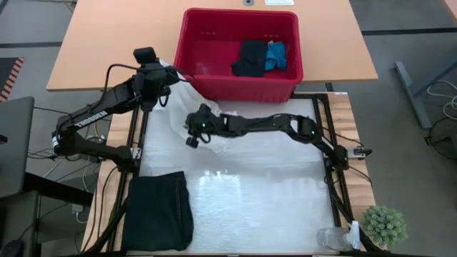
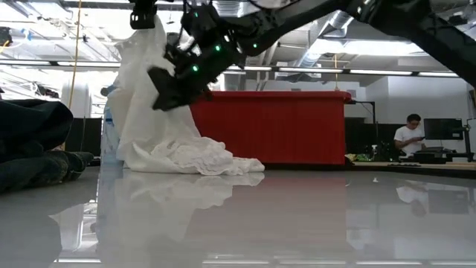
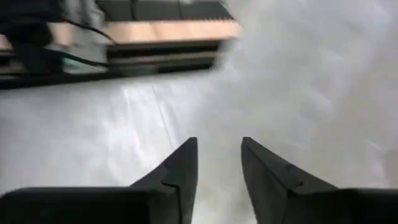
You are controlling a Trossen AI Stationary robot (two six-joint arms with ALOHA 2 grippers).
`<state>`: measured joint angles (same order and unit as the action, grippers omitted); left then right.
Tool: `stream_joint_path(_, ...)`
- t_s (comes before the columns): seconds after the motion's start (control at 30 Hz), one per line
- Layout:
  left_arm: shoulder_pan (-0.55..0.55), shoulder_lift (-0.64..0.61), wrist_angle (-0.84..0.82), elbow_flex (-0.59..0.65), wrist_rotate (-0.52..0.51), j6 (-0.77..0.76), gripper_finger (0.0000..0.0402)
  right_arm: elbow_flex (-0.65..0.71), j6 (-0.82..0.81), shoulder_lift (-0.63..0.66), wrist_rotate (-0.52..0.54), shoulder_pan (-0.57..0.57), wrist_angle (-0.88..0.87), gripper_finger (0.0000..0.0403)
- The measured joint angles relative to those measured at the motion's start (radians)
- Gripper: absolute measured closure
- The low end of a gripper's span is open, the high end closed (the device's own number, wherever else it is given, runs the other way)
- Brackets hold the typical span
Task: Fold Laundry from Bin
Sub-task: Fold the white dress from the red bin
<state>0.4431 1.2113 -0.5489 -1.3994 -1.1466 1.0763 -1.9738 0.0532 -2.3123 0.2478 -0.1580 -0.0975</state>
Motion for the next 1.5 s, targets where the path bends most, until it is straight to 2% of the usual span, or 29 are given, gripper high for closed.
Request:
stream_joint_path(0.27, 0.0, -0.001, -0.002, 0.0, -0.009, 0.0, 0.0393, -0.004, -0.003, 0.0, -0.002, -0.069, -0.082, 0.018)
stream_joint_path(0.47, 0.0, -0.001, -0.003, 0.0, 0.029, -0.04, 0.0393, -0.004, 0.0, 0.0, -0.07, -0.074, -0.032, 0.0167)
stream_joint_path(0.6, 0.0, -0.002, -0.002, 0.0, 0.066, -0.049, 0.0393, -0.004, 0.001, 0.0, -0.07, -0.071, 0.026, 0.0171)
stream_joint_path(0.83, -0.008, 0.0, 0.04, 0.0, 0.062, -0.066, 0.0393, -0.004, 0.002, 0.0, -0.069, -0.082, 0.07, 0.0173)
stream_joint_path(1.27, -0.119, 0.004, 0.107, 0.0, 0.114, -0.1, 0.0393, 0.002, 0.0, 0.0, -0.023, -0.112, 0.076, 0.0177)
stream_joint_path(1.4, -0.148, 0.004, 0.154, 0.0, 0.116, -0.094, 0.0393, 0.002, 0.0, 0.0, -0.014, -0.114, 0.076, 0.0206)
stream_joint_path(1.5, -0.169, 0.004, 0.182, 0.0, 0.122, -0.094, 0.0393, 0.002, 0.0, 0.0, -0.016, -0.113, 0.077, 0.0264)
